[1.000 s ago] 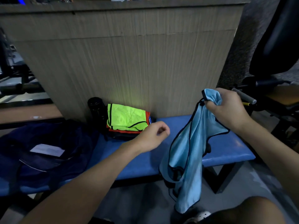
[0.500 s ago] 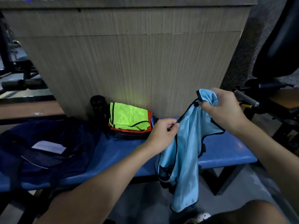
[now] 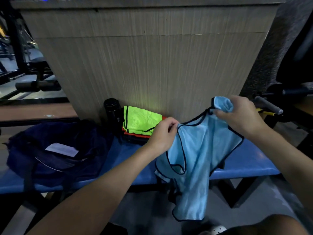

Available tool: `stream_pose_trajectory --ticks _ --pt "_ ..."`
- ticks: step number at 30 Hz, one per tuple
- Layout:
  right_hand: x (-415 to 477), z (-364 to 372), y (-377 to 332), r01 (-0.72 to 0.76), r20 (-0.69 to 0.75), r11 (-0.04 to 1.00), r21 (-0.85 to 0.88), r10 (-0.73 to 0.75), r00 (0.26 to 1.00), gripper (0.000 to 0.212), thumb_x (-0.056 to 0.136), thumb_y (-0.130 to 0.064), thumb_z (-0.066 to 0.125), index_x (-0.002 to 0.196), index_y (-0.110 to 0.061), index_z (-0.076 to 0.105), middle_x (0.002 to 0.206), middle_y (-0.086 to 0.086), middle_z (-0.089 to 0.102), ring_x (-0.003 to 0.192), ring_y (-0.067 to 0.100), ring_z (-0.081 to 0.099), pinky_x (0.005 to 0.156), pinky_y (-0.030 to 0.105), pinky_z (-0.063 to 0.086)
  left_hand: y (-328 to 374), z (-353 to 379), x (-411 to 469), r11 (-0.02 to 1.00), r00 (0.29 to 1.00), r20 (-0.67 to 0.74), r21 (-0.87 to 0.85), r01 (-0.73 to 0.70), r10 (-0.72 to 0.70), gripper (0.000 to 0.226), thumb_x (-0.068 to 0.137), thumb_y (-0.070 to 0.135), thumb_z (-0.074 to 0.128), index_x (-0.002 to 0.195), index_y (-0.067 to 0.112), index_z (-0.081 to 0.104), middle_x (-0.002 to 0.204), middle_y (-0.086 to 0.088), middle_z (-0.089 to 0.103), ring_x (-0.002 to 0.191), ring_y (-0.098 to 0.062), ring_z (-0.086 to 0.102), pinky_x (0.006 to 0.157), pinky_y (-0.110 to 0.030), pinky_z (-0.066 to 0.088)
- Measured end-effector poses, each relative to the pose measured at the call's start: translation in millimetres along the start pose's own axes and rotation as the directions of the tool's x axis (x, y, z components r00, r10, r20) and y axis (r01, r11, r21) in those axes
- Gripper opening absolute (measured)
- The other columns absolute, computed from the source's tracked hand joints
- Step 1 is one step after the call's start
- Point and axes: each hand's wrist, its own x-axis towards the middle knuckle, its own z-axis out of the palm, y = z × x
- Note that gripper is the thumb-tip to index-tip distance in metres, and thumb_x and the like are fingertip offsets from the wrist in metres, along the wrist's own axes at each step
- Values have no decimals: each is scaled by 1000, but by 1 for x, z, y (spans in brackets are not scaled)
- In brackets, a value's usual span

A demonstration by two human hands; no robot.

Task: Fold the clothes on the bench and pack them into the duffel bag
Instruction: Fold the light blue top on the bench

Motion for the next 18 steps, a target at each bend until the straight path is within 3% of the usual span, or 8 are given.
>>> stream_pose_trajectory --ticks 3,6,9,12,15,18 --pt "-10 5 -16 27 240 977 211 -78 968 26 75 -23 83 67 -16 58 54 -11 57 51 -3 51 46 13 39 21 -8 7 999 999 35 -14 -40 40 13 97 6 57 94 7 70 88 1 70 83 -5 62 81 -18 48" --pt "-20 18 -24 -33 455 929 370 -150 878 23 74 -17 84 93 -14 71 81 0 74 70 6 66 64 18 52 42 -12 11 987 997 66 -160 -27 38 7 93 2 64 93 8 67 83 -1 68 77 -6 62 78 -17 49" --pt "-22 31 -20 -14 430 932 362 -154 890 12 83 -7 76 86 2 68 76 19 69 64 13 59 58 26 47 50 -14 7 965 999 41 -261 3 8 8 91 3 67 93 8 61 80 -4 66 70 -9 57 69 -18 46" --pt "-21 37 -11 -48 368 932 358 -94 925 18 85 3 67 78 15 55 64 13 55 61 16 50 53 28 38 35 -16 -6 968 992 128 -250 19 13 10 91 7 69 95 11 61 83 3 63 75 -7 56 72 -19 46" --pt "-22 35 -5 -93 340 926 367 -40 940 17 86 3 64 77 14 54 63 12 54 57 18 51 52 32 39 13 -13 -21 992 957 290 -117 54 -18 23 84 17 78 102 17 64 96 1 67 86 -9 62 85 -29 52" --pt "-21 34 -3 -130 301 915 381 10 954 28 87 -1 64 66 4 46 58 10 47 50 17 45 50 31 34 0 -6 -29 1000 964 263 18 25 -29 18 87 11 74 102 11 64 97 -3 72 92 -17 69 90 -42 54"
